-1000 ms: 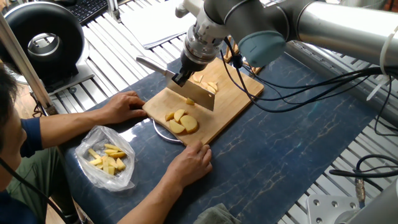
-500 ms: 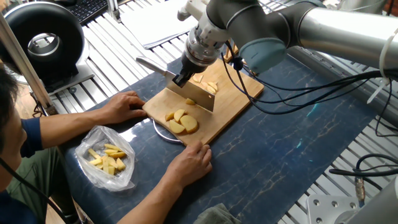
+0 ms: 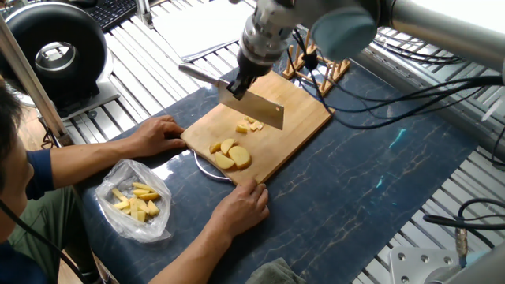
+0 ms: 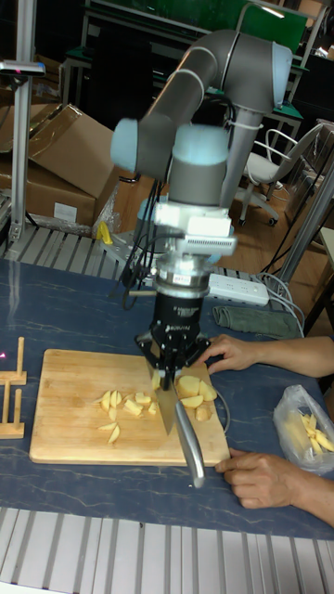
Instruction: Chop the potatoes
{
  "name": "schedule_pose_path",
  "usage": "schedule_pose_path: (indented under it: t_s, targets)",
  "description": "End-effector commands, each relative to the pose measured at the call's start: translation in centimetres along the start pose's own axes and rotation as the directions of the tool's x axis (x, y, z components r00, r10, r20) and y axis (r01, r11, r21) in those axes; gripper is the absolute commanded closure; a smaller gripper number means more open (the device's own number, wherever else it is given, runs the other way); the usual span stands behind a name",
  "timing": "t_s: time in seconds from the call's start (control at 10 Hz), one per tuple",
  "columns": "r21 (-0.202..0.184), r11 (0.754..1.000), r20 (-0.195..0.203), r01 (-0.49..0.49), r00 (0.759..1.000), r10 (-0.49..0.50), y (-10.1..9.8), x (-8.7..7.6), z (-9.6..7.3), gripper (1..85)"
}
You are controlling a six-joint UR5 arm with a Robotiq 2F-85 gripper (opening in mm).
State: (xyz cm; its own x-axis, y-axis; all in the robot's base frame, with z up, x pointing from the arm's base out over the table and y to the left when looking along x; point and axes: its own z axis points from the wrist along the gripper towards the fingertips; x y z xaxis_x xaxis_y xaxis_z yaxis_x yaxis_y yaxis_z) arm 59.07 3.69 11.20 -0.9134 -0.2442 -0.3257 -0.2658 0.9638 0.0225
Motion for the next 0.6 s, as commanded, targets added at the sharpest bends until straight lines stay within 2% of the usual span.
schedule_pose_path:
  t_s: [0.0,0.2,0.5]
  targets:
    - [-0.009,1.000,-0.012,-0.022,1.000,0.022,0.2,-0.8,-1.5,84.7]
    - [-0.017,0.999,0.006,-0.040,0.999,0.040,0.6,-1.7,-0.6,84.7]
    - [-0.017,0.999,0.017,-0.027,0.999,0.027,0.7,-2.0,0.4,84.7]
